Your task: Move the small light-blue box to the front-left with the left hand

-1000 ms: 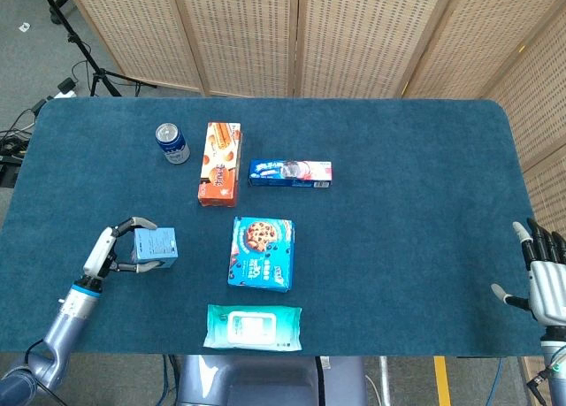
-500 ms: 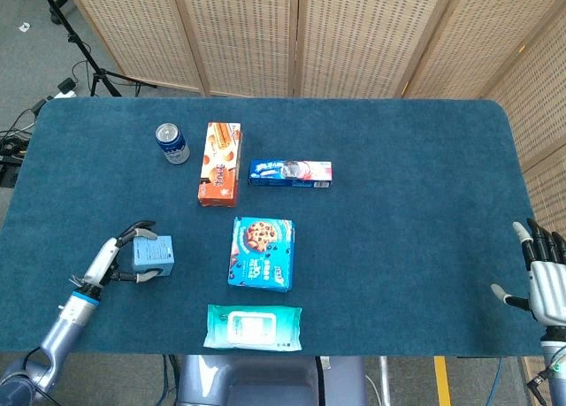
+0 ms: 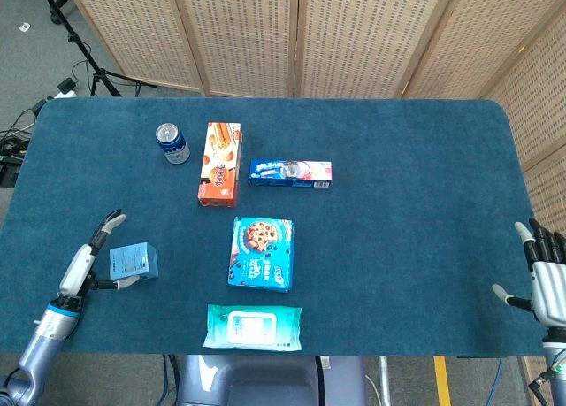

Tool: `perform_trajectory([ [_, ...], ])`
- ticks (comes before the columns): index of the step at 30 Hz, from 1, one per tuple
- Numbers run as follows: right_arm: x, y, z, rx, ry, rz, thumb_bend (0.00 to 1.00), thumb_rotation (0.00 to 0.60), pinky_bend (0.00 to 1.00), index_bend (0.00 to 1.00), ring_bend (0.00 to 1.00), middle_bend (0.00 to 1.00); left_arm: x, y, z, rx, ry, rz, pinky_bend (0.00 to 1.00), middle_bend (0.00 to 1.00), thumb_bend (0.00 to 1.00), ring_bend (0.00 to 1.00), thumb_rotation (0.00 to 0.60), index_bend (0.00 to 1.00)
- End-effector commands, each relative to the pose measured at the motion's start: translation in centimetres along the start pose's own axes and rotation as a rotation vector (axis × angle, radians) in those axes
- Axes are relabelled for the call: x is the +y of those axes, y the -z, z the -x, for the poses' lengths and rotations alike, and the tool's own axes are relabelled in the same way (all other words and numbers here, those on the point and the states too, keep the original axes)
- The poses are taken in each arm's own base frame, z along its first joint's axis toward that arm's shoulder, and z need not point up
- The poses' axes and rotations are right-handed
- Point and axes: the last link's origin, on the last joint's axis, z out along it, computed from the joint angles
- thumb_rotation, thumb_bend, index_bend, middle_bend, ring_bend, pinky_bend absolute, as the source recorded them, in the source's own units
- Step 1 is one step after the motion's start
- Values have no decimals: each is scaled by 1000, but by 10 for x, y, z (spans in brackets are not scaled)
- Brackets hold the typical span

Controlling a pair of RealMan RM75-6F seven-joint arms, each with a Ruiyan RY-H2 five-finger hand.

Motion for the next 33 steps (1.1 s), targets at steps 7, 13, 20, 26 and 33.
perform_trajectory([
  [7, 1, 0, -2, 4, -6, 3, 0, 600, 0, 0, 0, 0, 44, -2, -3, -174, -435, -174, 31, 0, 0, 0, 600, 67],
  [13, 1, 1, -2, 4, -7, 0, 0, 600, 0, 0, 0, 0, 64, -17, 8, -190, -432, -261, 32, 0, 0, 0, 600, 67],
  [20, 3, 0, -4, 6, -14, 8, 0, 600, 0, 0, 0, 0, 62, -29, 15, -210, -451, -411, 47, 0, 0, 0, 600, 66],
  [26, 4, -1, -4, 4, -14, 7, 0, 600, 0, 0, 0, 0, 62, -40, 18, -208, -453, -454, 77, 0, 0, 0, 600, 66],
  [33, 4, -1, -3, 4, -13, 7, 0, 600, 0, 0, 0, 0, 61, -49, 24, -233, -441, -468, 198, 88, 0, 84, 600, 84],
])
